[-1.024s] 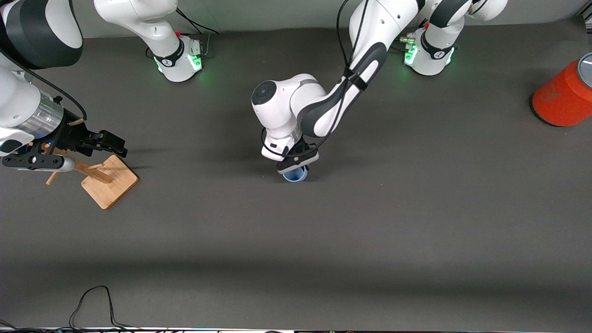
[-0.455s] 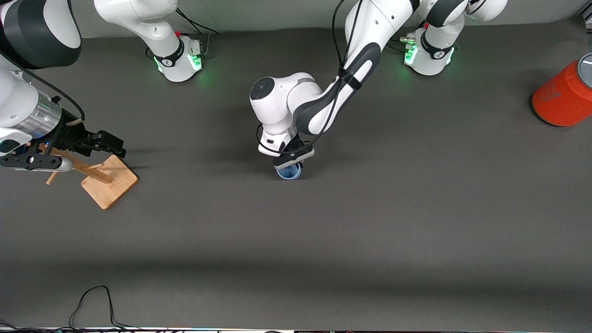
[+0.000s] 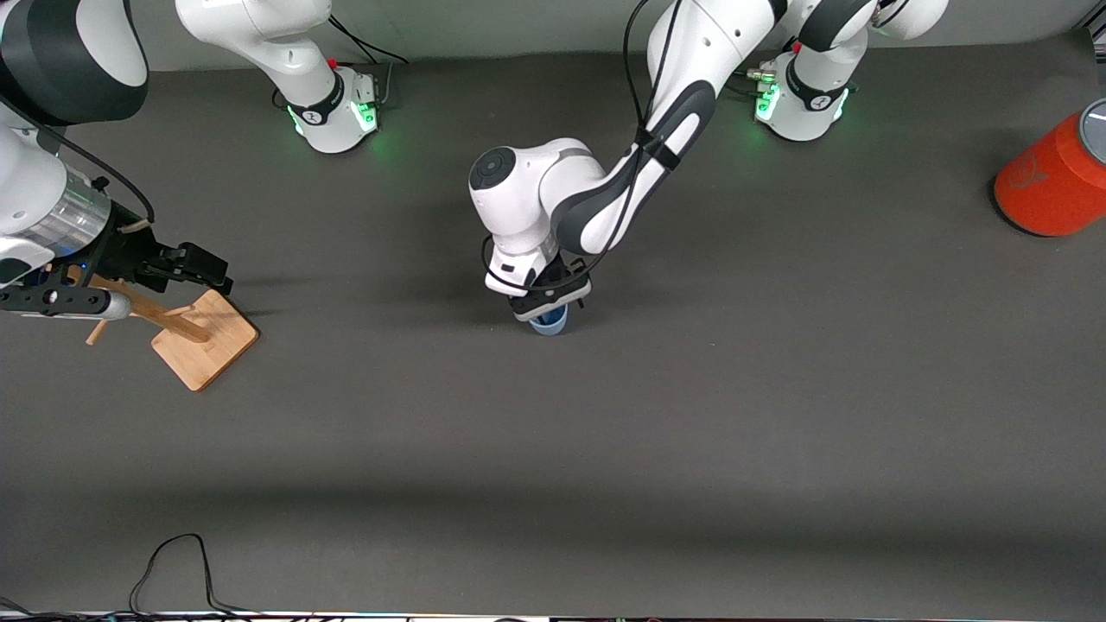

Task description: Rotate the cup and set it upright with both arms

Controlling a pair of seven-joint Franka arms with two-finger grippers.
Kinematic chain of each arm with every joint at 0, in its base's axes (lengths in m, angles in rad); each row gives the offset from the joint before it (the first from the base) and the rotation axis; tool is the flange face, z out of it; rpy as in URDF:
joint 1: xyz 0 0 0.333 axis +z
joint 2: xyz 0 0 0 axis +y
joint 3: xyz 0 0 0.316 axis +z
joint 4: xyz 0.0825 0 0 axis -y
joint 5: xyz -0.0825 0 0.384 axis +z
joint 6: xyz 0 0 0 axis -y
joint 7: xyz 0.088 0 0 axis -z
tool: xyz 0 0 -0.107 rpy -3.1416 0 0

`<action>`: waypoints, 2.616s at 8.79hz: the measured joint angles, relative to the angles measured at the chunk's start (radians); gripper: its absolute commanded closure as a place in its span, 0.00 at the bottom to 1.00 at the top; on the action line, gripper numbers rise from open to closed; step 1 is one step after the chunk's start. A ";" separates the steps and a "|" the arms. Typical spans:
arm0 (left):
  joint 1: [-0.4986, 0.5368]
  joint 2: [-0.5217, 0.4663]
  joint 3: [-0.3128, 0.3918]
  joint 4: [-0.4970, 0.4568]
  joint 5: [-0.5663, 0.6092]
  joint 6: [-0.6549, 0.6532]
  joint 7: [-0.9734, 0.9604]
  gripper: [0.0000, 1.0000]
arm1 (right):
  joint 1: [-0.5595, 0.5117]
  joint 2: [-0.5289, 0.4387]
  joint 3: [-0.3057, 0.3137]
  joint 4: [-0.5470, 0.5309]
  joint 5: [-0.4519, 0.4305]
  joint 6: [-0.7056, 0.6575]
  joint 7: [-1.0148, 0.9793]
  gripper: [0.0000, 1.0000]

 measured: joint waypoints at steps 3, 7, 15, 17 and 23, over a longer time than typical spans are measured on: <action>0.124 -0.100 0.002 0.068 -0.175 -0.094 0.284 0.00 | 0.001 0.000 0.003 0.005 0.000 0.000 0.000 0.00; 0.288 -0.150 0.002 0.259 -0.269 -0.363 0.660 0.00 | 0.002 0.000 0.004 0.013 0.000 -0.007 -0.016 0.00; 0.680 -0.432 0.002 0.119 -0.387 -0.613 1.331 0.00 | 0.002 0.002 0.003 0.015 0.000 -0.008 -0.045 0.00; 0.726 -0.467 0.003 0.059 -0.406 -0.613 1.394 0.00 | 0.002 0.004 0.003 0.015 0.000 0.002 -0.056 0.00; 0.727 -0.660 -0.001 -0.235 -0.467 -0.461 1.339 0.00 | 0.002 0.004 0.001 0.016 0.000 0.006 -0.073 0.00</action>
